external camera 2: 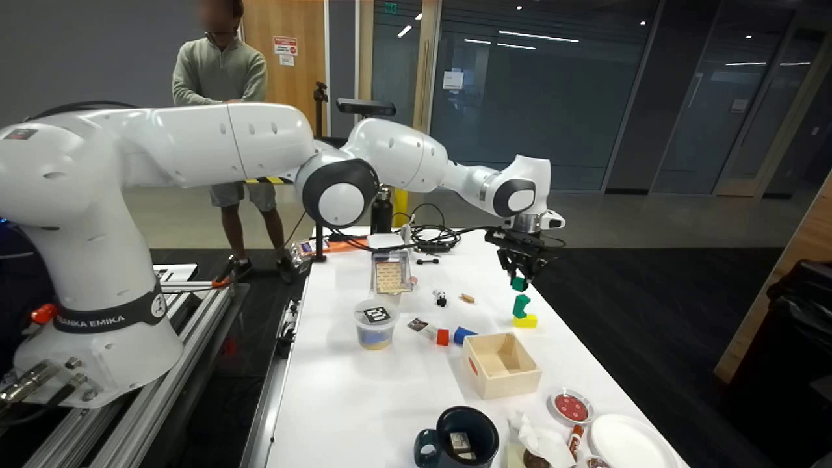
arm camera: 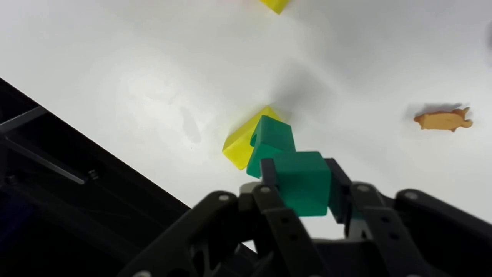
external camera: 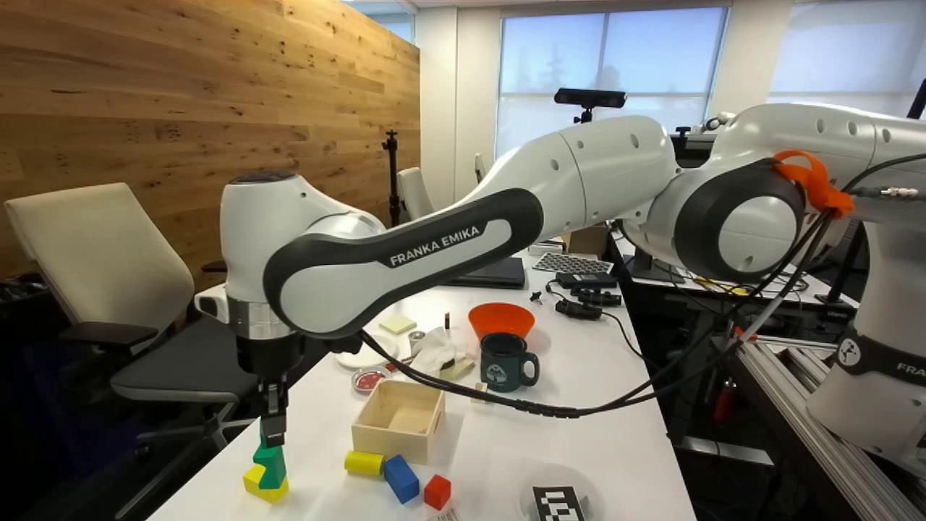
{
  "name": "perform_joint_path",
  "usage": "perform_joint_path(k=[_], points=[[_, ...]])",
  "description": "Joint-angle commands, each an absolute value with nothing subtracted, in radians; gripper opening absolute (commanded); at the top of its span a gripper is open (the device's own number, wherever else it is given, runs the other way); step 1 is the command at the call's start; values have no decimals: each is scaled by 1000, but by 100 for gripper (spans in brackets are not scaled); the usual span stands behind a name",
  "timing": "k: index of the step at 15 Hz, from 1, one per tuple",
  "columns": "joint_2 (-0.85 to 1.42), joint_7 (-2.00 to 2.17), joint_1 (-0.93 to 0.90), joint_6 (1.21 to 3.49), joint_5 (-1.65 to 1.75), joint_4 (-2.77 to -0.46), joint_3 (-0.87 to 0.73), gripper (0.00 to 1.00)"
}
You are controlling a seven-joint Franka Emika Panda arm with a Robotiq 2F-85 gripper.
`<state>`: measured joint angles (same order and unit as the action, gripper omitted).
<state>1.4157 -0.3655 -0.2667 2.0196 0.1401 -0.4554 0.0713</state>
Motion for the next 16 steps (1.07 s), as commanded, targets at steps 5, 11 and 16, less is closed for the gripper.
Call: perform_joint_path(k=[5, 11, 16], points=[[1437, -406, -262, 2042, 111, -438, 86, 9], [1441, -408, -260, 2054, 110, -439, 88, 9], [1446, -403, -252, 2062, 110, -437, 86, 9]])
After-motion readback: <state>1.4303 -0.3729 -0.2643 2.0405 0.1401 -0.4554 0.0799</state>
